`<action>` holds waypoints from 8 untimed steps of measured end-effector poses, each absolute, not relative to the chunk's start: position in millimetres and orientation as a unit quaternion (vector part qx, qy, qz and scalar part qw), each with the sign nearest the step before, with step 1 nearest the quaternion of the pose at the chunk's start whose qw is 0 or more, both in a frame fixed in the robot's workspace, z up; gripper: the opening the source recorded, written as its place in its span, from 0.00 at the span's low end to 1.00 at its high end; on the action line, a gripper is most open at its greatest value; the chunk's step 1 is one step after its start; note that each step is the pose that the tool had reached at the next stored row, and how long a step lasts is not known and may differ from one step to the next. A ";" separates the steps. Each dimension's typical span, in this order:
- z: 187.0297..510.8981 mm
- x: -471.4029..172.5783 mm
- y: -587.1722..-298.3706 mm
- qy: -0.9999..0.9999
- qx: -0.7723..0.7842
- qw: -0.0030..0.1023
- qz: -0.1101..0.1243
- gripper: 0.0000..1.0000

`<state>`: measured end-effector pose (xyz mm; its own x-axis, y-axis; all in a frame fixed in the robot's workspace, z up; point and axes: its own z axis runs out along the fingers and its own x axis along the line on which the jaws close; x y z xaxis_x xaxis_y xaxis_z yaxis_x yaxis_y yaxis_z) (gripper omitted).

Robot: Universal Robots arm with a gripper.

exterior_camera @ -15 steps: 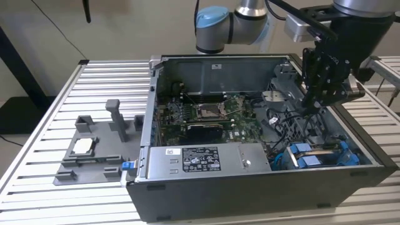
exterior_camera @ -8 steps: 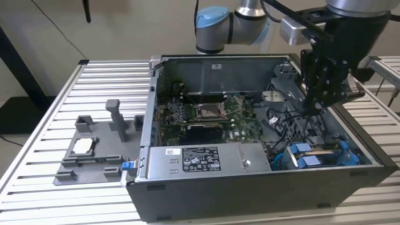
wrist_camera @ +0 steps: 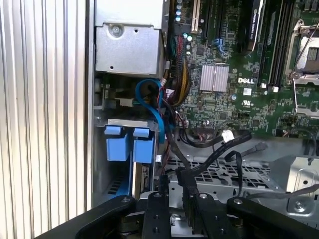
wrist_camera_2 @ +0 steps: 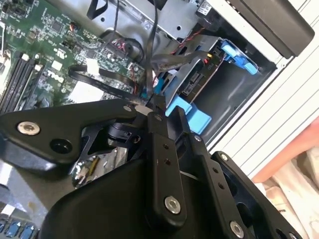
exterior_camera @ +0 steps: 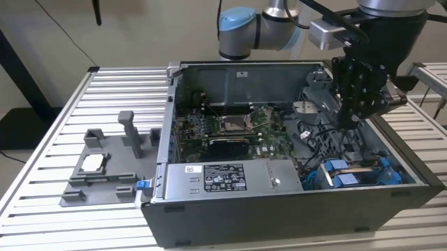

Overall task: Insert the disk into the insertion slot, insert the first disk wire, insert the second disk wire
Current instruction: 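Insert the second disk wire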

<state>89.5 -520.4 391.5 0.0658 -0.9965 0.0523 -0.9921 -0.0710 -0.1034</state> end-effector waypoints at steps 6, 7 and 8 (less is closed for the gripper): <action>391.3 81.4 -513.6 0.678 -0.731 0.021 -0.065 0.27; 391.7 80.3 -513.6 0.678 -0.732 0.022 -0.067 0.27; 391.7 79.0 -513.5 0.677 -0.732 0.024 -0.068 0.27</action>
